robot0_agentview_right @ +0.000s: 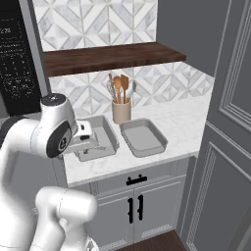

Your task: Place one broccoli and one fish in each tupperware on the nearby counter, to pack two identical lunches.

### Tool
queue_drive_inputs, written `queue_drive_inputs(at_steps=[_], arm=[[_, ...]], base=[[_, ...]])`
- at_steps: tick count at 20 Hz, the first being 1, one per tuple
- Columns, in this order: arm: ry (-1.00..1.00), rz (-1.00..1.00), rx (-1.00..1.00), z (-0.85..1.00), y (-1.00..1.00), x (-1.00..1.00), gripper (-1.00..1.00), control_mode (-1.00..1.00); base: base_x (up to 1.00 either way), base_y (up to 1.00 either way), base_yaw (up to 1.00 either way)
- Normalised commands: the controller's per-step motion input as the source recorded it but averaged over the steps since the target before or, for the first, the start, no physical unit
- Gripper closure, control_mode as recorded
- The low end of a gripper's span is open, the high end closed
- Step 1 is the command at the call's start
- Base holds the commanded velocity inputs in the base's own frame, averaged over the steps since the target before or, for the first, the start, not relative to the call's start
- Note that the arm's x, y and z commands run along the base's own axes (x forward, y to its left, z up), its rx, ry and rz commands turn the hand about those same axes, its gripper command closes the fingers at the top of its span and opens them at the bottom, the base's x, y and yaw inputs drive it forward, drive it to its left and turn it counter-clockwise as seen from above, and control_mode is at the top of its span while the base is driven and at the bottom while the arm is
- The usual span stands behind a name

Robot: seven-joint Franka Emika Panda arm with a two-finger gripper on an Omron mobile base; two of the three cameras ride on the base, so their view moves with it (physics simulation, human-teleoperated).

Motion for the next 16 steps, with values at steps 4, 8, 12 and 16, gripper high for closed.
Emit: queue_drive_inputs(at_steps=[4,8,12,16], arm=[[-0.06,-0.12,0.0,0.09,-0.05,-0.99,-1.0,-1.0],[-0.08,-0.04,0.0,0.04,0.0,-0.46,-1.0,-1.0],[0.0,0.0,0.0,0.0,0.0,0.0,-1.0,-1.0],[0.0,0.0,0.0,0.0,0.0,-0.08,-1.0,1.0]], base=[[0.0,0.0,0.0],[0.0,0.0,0.0],[0.0,0.0,0.0],[-0.7,0.0,0.0]])
